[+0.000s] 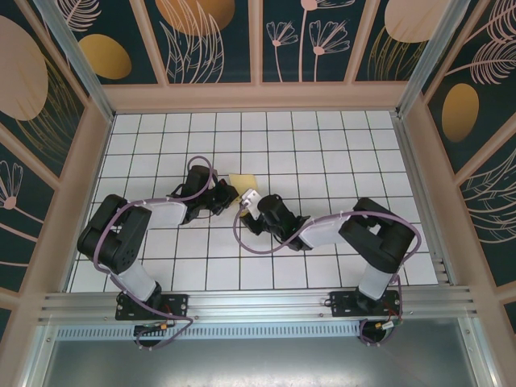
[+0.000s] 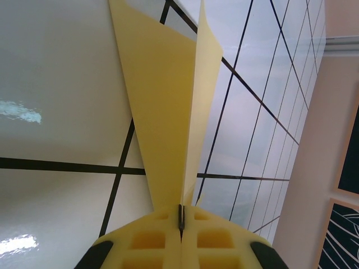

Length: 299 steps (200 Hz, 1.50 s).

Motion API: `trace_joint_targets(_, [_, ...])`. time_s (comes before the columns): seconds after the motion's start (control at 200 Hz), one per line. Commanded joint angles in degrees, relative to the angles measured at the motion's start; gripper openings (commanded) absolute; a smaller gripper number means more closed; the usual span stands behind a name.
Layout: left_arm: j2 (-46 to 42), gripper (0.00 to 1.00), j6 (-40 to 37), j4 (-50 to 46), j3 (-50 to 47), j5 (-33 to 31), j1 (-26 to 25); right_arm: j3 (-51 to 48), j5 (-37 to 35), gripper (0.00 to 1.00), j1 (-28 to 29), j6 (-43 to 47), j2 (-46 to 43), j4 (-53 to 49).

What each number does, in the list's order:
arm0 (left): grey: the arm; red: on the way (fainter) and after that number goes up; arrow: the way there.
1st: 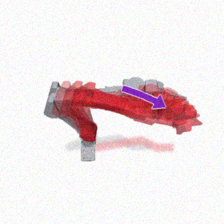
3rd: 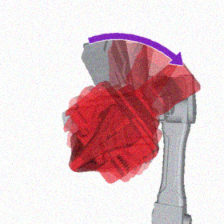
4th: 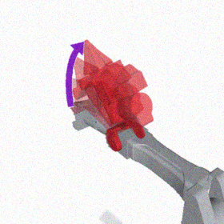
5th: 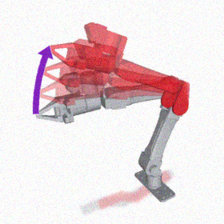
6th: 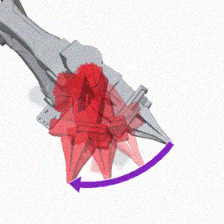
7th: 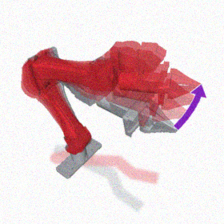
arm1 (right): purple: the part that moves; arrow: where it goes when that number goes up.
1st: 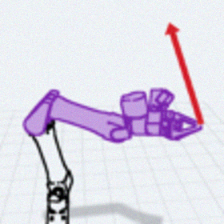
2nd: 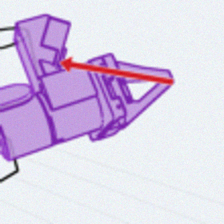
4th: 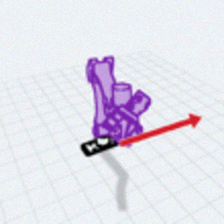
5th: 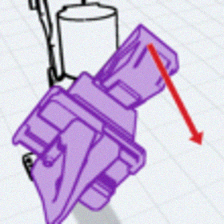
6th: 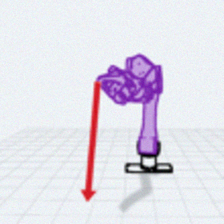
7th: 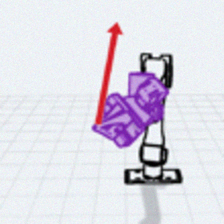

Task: Fold a paper plane with a square sheet of paper (pick it up from the middle)
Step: Fold the wing for the fifth time at the center of the table.

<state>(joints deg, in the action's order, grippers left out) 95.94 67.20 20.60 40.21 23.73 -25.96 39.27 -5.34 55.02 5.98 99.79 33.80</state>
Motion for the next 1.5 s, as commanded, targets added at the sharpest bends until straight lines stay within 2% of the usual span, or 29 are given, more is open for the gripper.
trace_joint_targets(0.0, [-0.39, 0.05, 0.48, -1.48, 1.58, 0.78, -0.42, 1.39, -2.66, 0.31, 0.02, 2.49, 2.42, 5.28])
trace_joint_targets(0.355, [-0.32, 0.05, 0.70, -1.42, 1.54, 0.99, -0.41, 2.29, -7.28, 0.23, 0.08, 5.76, 6.87, 11.69])
trace_joint_targets(0.64, [-0.23, 0.05, 0.76, -1.43, 1.70, 1.15, -0.47, 3.11, -8.89, 0.25, 0.26, 7.04, 9.29, 13.67])
trace_joint_targets(0.886, [-0.40, 0.10, 0.75, -1.66, 1.63, 0.88, -0.41, 3.36, -9.16, 0.13, 0.24, 6.33, 9.68, 13.92])
trace_joint_targets(1.161, [-1.44, 0.28, -1.08, -4.64, 2.67, -1.75, -0.41, 2.01, -7.07, 0.01, -1.01, 3.24, 7.20, 14.03])
trace_joint_targets(1.491, [-5.79, 0.68, -5.60, -10.53, 3.75, -10.07, -0.15, -0.06, 9.36, 0.00, -7.47, -9.24, 3.52, 13.65])
